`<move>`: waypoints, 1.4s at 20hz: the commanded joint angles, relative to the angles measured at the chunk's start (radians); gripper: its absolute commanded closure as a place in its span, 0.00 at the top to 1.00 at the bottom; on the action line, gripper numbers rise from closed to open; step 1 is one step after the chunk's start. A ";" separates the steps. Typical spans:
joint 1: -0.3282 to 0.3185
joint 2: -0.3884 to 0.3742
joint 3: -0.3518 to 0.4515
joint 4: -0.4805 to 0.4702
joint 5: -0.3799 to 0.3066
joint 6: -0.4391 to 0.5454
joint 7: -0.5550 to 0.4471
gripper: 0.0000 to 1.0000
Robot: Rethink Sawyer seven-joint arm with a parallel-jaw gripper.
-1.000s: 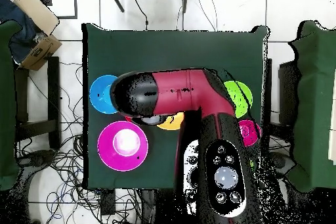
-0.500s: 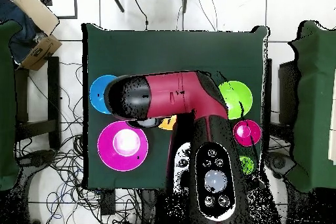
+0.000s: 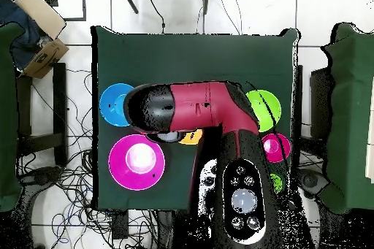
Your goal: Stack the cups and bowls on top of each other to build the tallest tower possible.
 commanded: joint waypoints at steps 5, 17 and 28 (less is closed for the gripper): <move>0.045 0.079 0.003 -0.034 -0.013 -0.033 0.131 1.00; -0.003 0.107 0.036 0.017 0.056 -0.098 0.063 1.00; -0.045 0.103 0.052 0.048 0.075 -0.119 -0.015 1.00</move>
